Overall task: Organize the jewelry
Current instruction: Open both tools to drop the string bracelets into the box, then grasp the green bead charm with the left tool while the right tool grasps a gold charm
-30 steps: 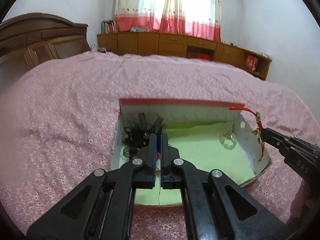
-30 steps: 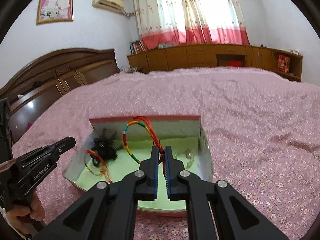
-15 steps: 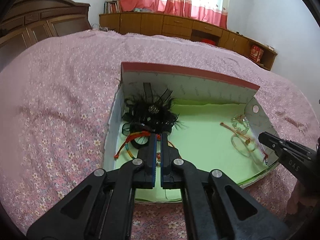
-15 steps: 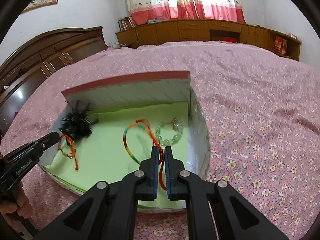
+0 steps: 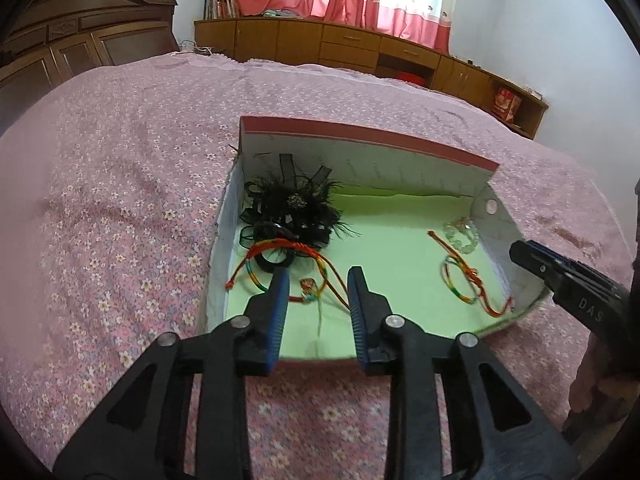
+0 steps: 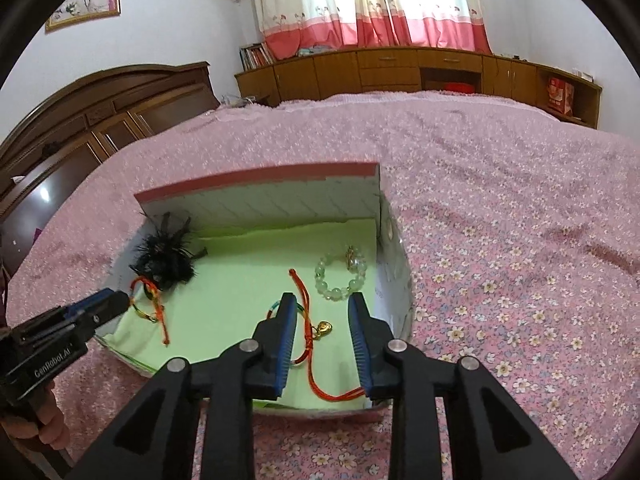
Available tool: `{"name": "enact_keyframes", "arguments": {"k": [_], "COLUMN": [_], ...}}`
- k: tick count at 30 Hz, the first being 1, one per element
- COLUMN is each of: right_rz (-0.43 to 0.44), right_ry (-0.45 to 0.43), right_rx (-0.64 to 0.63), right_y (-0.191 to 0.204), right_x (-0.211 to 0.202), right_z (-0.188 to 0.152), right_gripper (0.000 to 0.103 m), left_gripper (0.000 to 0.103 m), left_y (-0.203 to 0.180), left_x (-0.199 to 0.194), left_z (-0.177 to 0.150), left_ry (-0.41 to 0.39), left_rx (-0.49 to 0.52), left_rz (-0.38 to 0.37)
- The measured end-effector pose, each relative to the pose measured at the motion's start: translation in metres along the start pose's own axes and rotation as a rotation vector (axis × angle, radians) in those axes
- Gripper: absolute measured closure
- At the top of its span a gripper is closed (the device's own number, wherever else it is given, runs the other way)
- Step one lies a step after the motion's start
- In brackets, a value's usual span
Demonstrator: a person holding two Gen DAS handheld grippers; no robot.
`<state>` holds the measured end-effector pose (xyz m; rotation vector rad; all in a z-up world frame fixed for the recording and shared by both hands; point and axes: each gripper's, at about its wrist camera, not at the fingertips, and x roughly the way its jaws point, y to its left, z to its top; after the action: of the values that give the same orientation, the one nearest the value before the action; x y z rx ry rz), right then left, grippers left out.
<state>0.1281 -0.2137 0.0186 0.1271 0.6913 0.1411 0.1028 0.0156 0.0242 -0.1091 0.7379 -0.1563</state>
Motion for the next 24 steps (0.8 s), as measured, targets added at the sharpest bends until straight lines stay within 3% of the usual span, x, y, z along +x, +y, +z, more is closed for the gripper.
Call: {"name": "enact_keyframes", "arguments": {"k": [13,24], "right_rz": [0.049,0.053], "right_ry": [-0.033,0.016], "right_rx": [-0.013,-0.011], "right_y": [0.012,0.013], "right_x": [-0.058,-0.066], "right_z": [-0.014,-0.04], "right_gripper": [0.064,0.063], "left_gripper": [0.077,0.077], "left_y": [-0.026,-0.04], "left_x": [-0.028,-0.017], "left_z": [-0.024,-0.049], "left_ry": [0.057,0.143], "left_rx": [0.038,0.054], "left_rz": [-0.105,-0.127]}}
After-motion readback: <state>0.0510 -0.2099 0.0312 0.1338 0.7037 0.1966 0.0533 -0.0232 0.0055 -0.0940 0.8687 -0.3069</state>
